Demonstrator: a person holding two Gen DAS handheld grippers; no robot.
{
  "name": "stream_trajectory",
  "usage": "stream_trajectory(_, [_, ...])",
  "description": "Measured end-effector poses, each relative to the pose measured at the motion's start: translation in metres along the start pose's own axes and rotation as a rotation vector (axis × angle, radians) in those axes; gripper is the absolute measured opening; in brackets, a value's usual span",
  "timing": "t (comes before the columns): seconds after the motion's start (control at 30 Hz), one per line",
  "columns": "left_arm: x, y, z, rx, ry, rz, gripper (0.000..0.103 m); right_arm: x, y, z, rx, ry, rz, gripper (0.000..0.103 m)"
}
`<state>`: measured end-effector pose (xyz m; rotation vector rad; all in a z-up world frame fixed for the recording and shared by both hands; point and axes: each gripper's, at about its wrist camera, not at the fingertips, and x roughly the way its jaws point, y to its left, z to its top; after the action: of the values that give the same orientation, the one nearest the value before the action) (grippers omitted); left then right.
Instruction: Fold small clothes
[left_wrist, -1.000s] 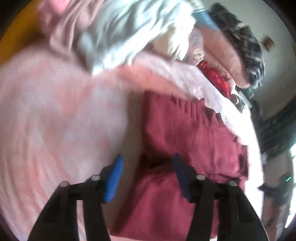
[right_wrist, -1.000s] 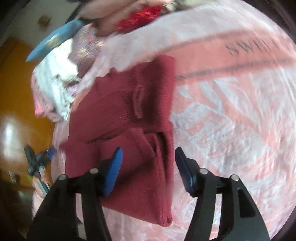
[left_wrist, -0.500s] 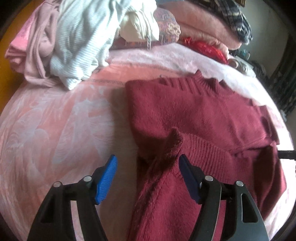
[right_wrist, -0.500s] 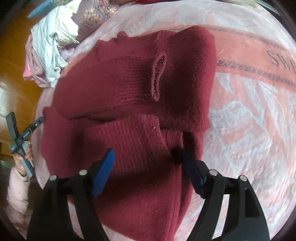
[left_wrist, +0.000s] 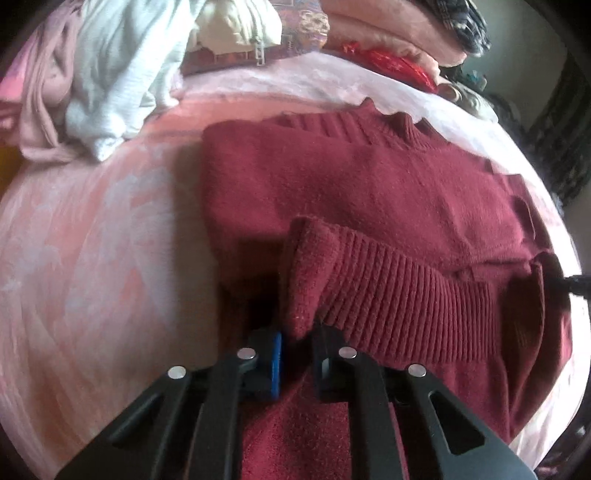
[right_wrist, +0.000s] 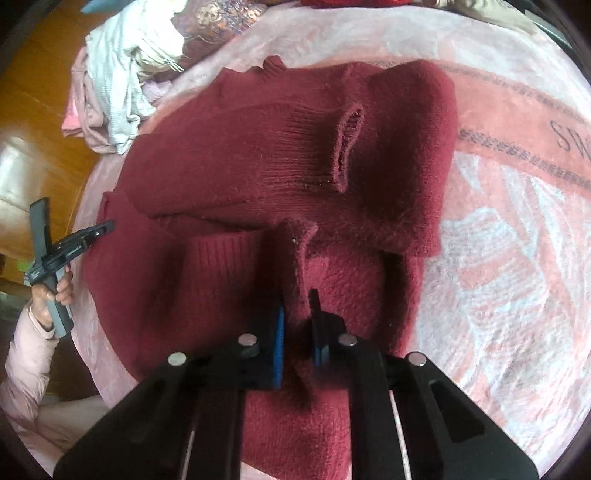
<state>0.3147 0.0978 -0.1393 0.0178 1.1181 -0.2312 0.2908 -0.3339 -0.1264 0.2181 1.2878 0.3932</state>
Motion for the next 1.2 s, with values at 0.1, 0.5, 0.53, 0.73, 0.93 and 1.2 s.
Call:
stream_trajectory(0.1, [0.006, -0.003, -0.001, 0.018, 0.005, 0.02, 0.014, 0.015, -0.004, -0.003, 0.008, 0.03, -0.02, 0.016])
stream_trajectory(0.5, [-0.064, 0.007, -0.007, -0.034, -0.188, -0.068, 0.009, -0.061, -0.013, -0.017, 0.063, -0.151, 0.111, 0.008])
stream_trajectory(0.53, [-0.074, 0.009, -0.005, -0.051, -0.216, -0.082, 0.009, -0.066, -0.011, -0.017, 0.066, -0.171, 0.109, 0.008])
stream_trajectory(0.73, [-0.101, 0.015, 0.034, -0.114, -0.35, -0.073, 0.009, -0.097, -0.015, 0.02, 0.117, -0.283, 0.087, 0.008])
stream_trajectory(0.93, [-0.079, 0.003, 0.109, -0.104, -0.383, 0.018, 0.009, -0.086, -0.017, 0.097, 0.16, -0.339, 0.009, 0.008])
stream_trajectory(1.2, [0.038, 0.01, 0.154, -0.135, -0.191, 0.145, 0.009, 0.004, -0.045, 0.151, 0.24, -0.231, -0.12, 0.009])
